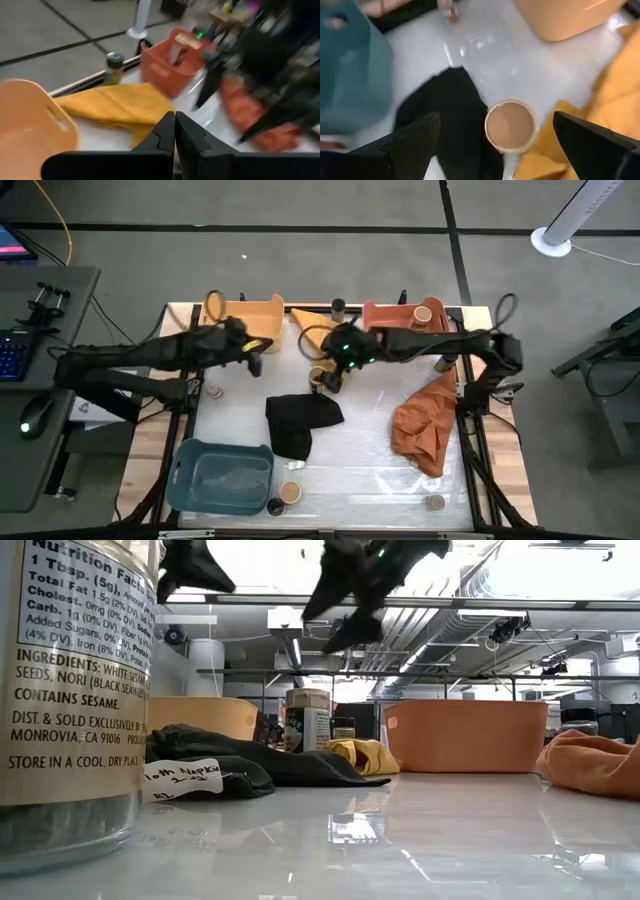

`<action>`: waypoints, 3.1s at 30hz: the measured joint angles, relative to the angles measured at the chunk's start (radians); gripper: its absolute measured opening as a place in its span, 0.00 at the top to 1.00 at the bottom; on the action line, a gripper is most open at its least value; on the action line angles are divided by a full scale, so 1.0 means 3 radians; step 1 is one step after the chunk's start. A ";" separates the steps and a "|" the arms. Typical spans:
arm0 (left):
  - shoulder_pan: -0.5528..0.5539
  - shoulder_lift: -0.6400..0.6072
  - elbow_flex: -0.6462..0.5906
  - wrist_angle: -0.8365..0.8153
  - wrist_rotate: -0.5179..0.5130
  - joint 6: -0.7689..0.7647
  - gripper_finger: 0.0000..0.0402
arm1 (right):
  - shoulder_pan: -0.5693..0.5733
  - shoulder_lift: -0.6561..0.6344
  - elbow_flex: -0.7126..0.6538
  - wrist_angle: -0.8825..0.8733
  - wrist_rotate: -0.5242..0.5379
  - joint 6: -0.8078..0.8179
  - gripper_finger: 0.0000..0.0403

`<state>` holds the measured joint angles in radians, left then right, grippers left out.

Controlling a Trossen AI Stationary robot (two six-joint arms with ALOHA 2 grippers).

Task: Sort spices by type
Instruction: Put the top gold seasoning bottle into the orange bin, then put the top brown seasoning bottle into the yellow bin

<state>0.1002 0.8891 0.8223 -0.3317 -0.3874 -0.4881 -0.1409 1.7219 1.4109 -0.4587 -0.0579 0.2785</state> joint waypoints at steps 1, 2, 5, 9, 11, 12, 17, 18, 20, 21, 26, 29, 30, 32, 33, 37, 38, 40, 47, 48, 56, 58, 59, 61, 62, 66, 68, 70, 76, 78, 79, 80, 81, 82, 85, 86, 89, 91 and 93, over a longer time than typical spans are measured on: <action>-0.0027 -0.0122 -0.0124 0.0071 0.0015 -0.0088 1.00 | 0.0004 0.0080 0.0000 0.0035 0.0003 -0.0037 0.05; -0.0056 -0.0233 -0.0240 0.0138 0.0031 -0.0165 1.00 | 0.0002 0.0146 0.0000 0.0063 0.0019 -0.0069 0.05; -0.0140 -0.0494 -0.0514 0.0323 0.0035 -0.0369 1.00 | 0.0014 0.0312 0.0000 0.0053 0.0158 -0.0186 0.05; -0.0214 -0.0635 -0.0730 0.0396 0.0025 -0.0555 1.00 | 0.0021 0.0436 0.0000 0.0104 0.0321 -0.0380 0.05; -0.0237 -0.0635 -0.0767 0.0386 0.0015 -0.0600 1.00 | 0.0021 0.0463 0.0000 0.0112 0.0367 -0.0461 0.05; -0.0247 -0.0636 -0.0777 0.0398 0.0015 -0.0607 1.00 | 0.0021 0.0472 0.0000 0.0110 0.0360 -0.0494 0.05; -0.0260 -0.0611 -0.0798 0.0389 0.0013 -0.0613 1.00 | 0.0038 0.0476 0.0000 0.0089 0.0281 -0.0568 0.05; -0.0260 -0.0609 -0.0798 0.0401 0.0008 -0.0610 1.00 | 0.0044 0.0476 0.0000 0.0088 0.0281 -0.0588 0.05; -0.0260 -0.0603 -0.0795 0.0403 -0.0008 -0.0609 1.00 | 0.0066 0.0480 0.0000 0.0089 0.0281 -0.0638 0.05; -0.0260 -0.0600 -0.0795 0.0393 -0.0021 -0.0609 1.00 | 0.0081 0.0504 0.0001 0.0103 0.0281 -0.0642 0.05; -0.0258 -0.0574 -0.0795 0.0392 -0.0067 -0.0606 1.00 | 0.0132 0.0661 0.0001 0.0130 0.0294 -0.0592 0.05; -0.0258 -0.0554 -0.0795 0.0400 -0.0071 -0.0607 1.00 | 0.0154 0.0717 0.0001 0.0152 0.0447 -0.0493 0.05; -0.0258 -0.0549 -0.0795 0.0387 -0.0071 -0.0606 1.00 | 0.0154 0.0726 0.0001 0.0168 0.0468 -0.0463 0.05; -0.0258 -0.0537 -0.0795 0.0406 -0.0071 -0.0606 1.00 | 0.0152 0.0727 0.0000 0.0223 0.0479 -0.0401 0.05; -0.0258 -0.0529 -0.0795 0.0404 -0.0071 -0.0606 1.00 | 0.0151 0.0726 0.0000 0.0255 0.0482 -0.0388 0.05; -0.0258 -0.0505 -0.0795 0.0402 -0.0086 -0.0605 1.00 | 0.0119 0.0724 0.0000 0.0252 0.0482 -0.0242 0.13; -0.0258 -0.0500 -0.0795 0.0399 -0.0089 -0.0605 1.00 | 0.0113 0.0724 0.0001 0.0252 0.0482 -0.0213 0.17; -0.0258 -0.0490 -0.0795 0.0394 -0.0094 -0.0605 1.00 | 0.0113 0.0724 0.0001 0.0255 0.0522 -0.0152 0.28; -0.0247 -0.0477 -0.0795 0.0399 -0.0238 -0.0604 1.00 | 0.0100 0.0424 0.0213 -0.0164 0.0751 -0.0167 0.34; -0.0244 -0.0475 -0.0795 0.0396 -0.0243 -0.0602 1.00 | 0.0090 0.0319 0.0260 -0.0268 0.0836 -0.0201 0.34; -0.0244 -0.0476 -0.0795 0.0399 -0.0287 -0.0421 1.00 | -0.0178 -0.0605 0.0223 -0.1289 0.1841 -0.0017 0.34; -0.0244 -0.0476 -0.0795 0.0397 -0.0309 -0.0403 1.00 | -0.0329 -0.0823 0.0115 -0.1513 0.2020 0.0200 0.34; -0.0244 -0.0476 -0.0795 0.0397 -0.0319 -0.0400 1.00 | -0.0421 -0.0915 0.0032 -0.1585 0.2073 0.0338 0.34; -0.0244 -0.0476 -0.0795 0.0398 -0.0328 -0.0399 1.00 | -0.0622 -0.1057 -0.0174 -0.1630 0.2097 0.0646 0.34; -0.0244 -0.0476 -0.0795 0.0398 -0.0328 -0.0399 1.00 | -0.0730 -0.1115 -0.0290 -0.1612 0.2086 0.0805 0.34; -0.0244 -0.0476 -0.0795 0.0398 -0.0329 -0.0400 1.00 | -0.1097 -0.1169 -0.0799 -0.1417 0.1997 0.1262 0.34; -0.0244 -0.0476 -0.0795 0.0398 -0.0329 -0.0402 1.00 | -0.1248 -0.1141 -0.1020 -0.1178 0.1989 0.1424 0.34; -0.0244 -0.0476 -0.0795 0.0398 -0.0331 -0.0402 1.00 | -0.1370 -0.1128 -0.1170 -0.0875 0.1984 0.1577 0.34; -0.0244 -0.0476 -0.0795 0.0389 -0.0335 -0.0453 1.00 | -0.1610 -0.0938 -0.1317 -0.0540 0.1968 0.1694 0.34; -0.0244 -0.0476 -0.0795 0.0386 -0.0336 -0.0453 1.00 | -0.1658 -0.0857 -0.1301 -0.0510 0.1963 0.1690 0.34; -0.0244 -0.0476 -0.0795 0.0385 -0.0336 -0.0454 1.00 | -0.1675 -0.0812 -0.1301 -0.0506 0.1956 0.1688 0.34; -0.0244 -0.0475 -0.0795 0.0384 -0.0336 -0.0454 1.00 | -0.1684 -0.0771 -0.1301 -0.0500 0.1954 0.1686 0.34; -0.0244 -0.0473 -0.0795 0.0384 -0.0336 -0.0454 1.00 | -0.1694 -0.0739 -0.1302 -0.0481 0.1953 0.1682 0.34; -0.0244 -0.0473 -0.0795 0.0382 -0.0335 -0.0454 1.00 | -0.1706 -0.0713 -0.1302 -0.0454 0.1946 0.1676 0.34; -0.0244 -0.0471 -0.0794 0.0375 -0.0334 -0.0454 1.00 | -0.1736 -0.0637 -0.1302 -0.0453 0.1946 0.1666 0.27; -0.0244 -0.0471 -0.0794 0.0369 -0.0336 -0.0455 1.00 | -0.1753 -0.0623 -0.1302 -0.0454 0.1951 0.1663 0.23; -0.0244 -0.0471 -0.0794 0.0369 -0.0337 -0.0455 1.00 | -0.1806 -0.0621 -0.1298 -0.0377 0.1962 0.1642 0.17; -0.0244 -0.0471 -0.0794 0.0367 -0.0370 -0.0455 1.00 | -0.1834 -0.0621 -0.1298 -0.0355 0.1959 0.1579 0.15; -0.0244 -0.0471 -0.0794 0.0369 -0.0395 -0.0455 1.00 | -0.1864 -0.0621 -0.1293 -0.0317 0.1897 0.1513 0.15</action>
<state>0.0269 0.7479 0.5842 -0.2211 -0.5060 -0.6247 -0.7000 1.5356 1.0229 -0.5539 0.5111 0.7323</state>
